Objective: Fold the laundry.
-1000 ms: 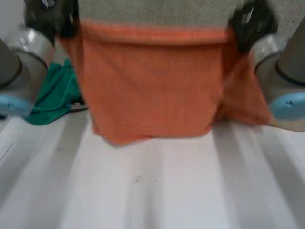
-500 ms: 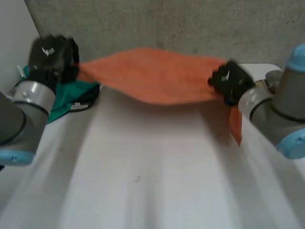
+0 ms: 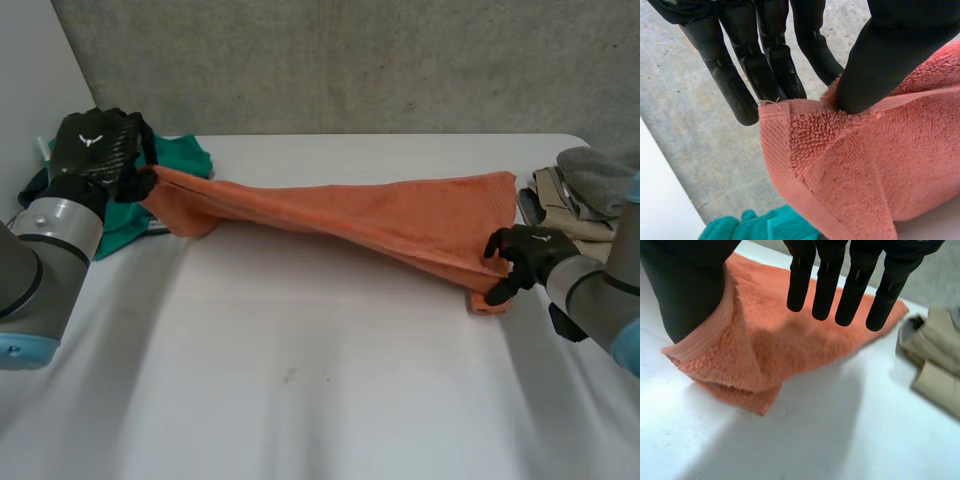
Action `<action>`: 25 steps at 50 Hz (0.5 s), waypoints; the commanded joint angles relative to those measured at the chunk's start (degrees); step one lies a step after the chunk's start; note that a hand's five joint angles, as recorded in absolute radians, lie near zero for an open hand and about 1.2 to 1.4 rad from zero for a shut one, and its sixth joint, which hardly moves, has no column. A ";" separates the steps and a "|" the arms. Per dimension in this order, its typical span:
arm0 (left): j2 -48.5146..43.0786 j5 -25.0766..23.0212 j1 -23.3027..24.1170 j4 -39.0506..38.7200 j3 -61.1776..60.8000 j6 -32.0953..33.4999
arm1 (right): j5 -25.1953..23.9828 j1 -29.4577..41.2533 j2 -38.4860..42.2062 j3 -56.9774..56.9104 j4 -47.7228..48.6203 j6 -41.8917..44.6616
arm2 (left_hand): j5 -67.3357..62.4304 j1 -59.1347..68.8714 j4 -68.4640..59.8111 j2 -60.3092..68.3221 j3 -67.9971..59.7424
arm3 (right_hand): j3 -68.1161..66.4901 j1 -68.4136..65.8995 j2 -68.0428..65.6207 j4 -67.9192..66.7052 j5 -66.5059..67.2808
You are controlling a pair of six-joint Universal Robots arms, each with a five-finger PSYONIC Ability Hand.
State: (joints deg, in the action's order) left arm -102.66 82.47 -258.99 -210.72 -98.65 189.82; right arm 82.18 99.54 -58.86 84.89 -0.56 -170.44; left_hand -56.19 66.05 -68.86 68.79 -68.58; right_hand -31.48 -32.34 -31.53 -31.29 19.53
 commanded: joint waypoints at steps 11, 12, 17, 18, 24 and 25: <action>3.87 0.15 -1.43 6.45 0.38 -0.77 | -2.46 -1.54 -1.16 -0.60 -0.06 -0.69 | -13.81 13.95 -11.14 11.21 -11.42 | -48.52 -47.66 -48.47 -48.71 50.47; 4.66 0.06 -1.43 7.68 0.56 -0.94 | -2.46 -1.37 -2.12 -0.69 0.03 0.19 | -13.81 13.95 -11.14 11.21 -11.42 | -48.52 -47.66 -48.47 -48.71 50.47; 10.28 -0.11 -1.17 14.37 2.49 -0.94 | -2.55 -1.46 -18.87 -2.79 -1.98 11.23 | -13.81 13.95 -11.14 11.21 -11.42 | -48.52 -47.66 -48.47 -48.71 50.47; 12.47 -0.11 -1.08 16.29 3.45 -0.94 | -2.46 -1.45 -21.01 -3.23 -2.86 13.36 | -13.81 13.95 -11.14 11.21 -11.42 | -48.52 -47.66 -48.47 -48.71 50.47; 19.77 -0.20 -1.26 24.12 6.80 -0.50 | -1.15 -1.54 -26.21 -12.44 -16.80 28.90 | -13.81 13.95 -11.14 11.21 -11.42 | -48.52 -47.66 -48.47 -48.71 50.47; 20.65 -0.20 -1.34 25.44 7.32 -0.50 | -0.71 -1.46 -26.30 -13.60 -19.02 30.59 | -13.81 13.95 -11.14 11.21 -11.42 | -48.52 -47.66 -48.47 -48.71 50.47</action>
State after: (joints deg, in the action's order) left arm -88.49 82.33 -260.13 -192.57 -94.52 188.96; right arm 80.12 98.06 -81.02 79.35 -6.89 -152.89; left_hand -56.19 66.04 -68.86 68.79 -68.58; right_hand -68.08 -65.17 -67.67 -68.58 56.33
